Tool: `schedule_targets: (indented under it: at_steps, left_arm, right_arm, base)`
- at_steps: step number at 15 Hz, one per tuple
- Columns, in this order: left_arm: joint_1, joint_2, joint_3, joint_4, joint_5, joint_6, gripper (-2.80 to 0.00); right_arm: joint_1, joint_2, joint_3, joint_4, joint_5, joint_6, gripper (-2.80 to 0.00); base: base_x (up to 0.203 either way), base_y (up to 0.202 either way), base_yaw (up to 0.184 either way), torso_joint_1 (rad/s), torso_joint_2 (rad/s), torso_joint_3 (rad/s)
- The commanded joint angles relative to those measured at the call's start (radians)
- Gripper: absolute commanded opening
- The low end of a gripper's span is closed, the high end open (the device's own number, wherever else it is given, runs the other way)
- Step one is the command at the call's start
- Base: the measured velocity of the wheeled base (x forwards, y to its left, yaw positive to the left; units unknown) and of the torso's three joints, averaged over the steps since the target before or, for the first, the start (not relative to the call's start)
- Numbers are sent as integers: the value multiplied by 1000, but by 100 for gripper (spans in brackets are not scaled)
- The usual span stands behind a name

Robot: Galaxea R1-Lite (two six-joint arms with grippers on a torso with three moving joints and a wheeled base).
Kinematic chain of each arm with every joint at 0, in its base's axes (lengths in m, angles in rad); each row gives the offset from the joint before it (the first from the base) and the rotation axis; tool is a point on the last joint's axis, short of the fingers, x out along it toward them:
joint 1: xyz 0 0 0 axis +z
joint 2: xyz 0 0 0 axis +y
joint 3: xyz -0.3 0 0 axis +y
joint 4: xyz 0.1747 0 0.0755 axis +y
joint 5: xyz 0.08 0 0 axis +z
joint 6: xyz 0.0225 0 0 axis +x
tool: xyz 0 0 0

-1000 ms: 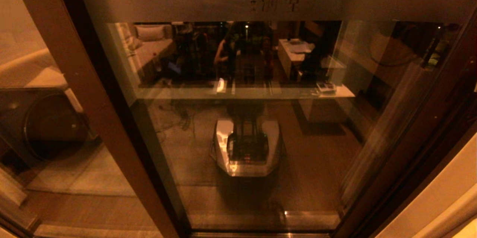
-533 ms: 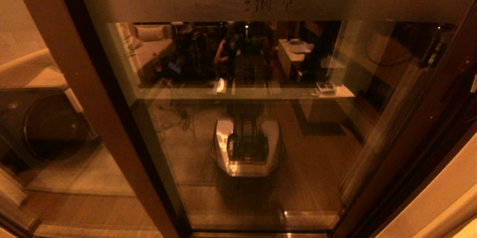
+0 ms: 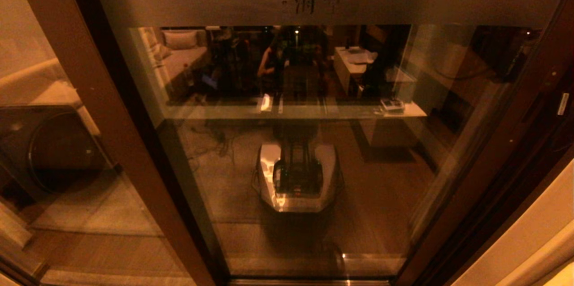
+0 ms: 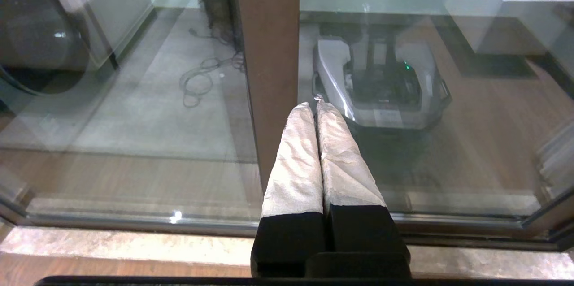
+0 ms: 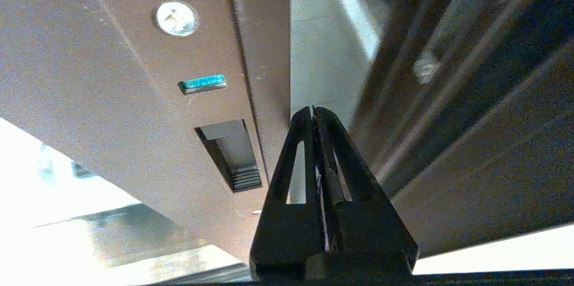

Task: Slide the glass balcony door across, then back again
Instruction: Open the slid door

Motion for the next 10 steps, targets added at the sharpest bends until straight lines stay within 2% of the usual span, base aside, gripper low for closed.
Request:
schedule_targets:
  at_steps: [1,10]
  left_arm:
    - [0,-1,1,1,0,0,-280]
    - [0,-1,0,1,0,0,-280]
  right_arm:
    - [12,-13,7,-2,8,6,-280]
    - [74,-32,46,-2,8,23,-280]
  base:
    - [0,0,0,0,0,0]
    - [0,0,0,0,0,0]
